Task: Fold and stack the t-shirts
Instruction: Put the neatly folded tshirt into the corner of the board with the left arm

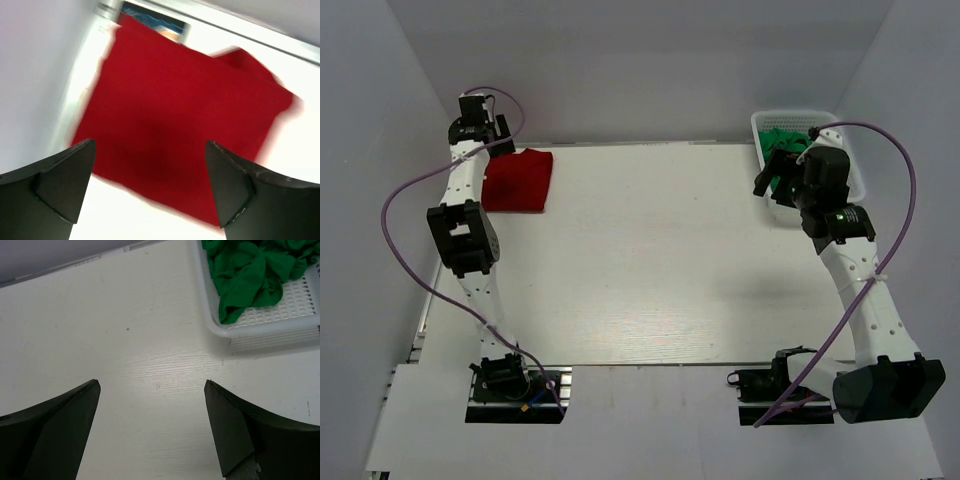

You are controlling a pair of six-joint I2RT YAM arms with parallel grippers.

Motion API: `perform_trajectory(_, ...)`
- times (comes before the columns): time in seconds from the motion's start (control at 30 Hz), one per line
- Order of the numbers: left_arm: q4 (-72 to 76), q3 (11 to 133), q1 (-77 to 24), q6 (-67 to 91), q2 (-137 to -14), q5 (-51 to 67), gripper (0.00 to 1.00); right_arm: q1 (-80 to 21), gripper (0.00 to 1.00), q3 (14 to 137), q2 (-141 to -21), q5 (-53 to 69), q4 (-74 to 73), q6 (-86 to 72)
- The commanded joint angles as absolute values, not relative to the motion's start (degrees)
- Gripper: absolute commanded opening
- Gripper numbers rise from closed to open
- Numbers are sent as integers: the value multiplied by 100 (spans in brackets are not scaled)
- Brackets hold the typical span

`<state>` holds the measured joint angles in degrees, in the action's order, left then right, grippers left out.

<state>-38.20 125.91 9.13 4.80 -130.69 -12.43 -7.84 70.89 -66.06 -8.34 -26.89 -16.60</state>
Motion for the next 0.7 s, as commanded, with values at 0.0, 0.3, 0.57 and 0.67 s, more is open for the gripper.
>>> perform_trajectory(0.0,-3640,11824,328,1168,-11578,-448,100,-747,90,6892,-6574,-361,-2514,-1784)
perform_trajectory(0.3,-2145,7773,-2520,2416,-9134,-870,100,-765,90,6030,-6171,825,-2234,-1837)
perform_trajectory(0.57,-1882,5380,-4068,3093,-7235,-1433,100,-773,90,4116,-5564,1836,-811,-2626)
perform_trajectory(0.67,-2037,5203,-4227,3278,-7014,-1686,100,-774,90,3859,-5511,1899,-606,-2585)
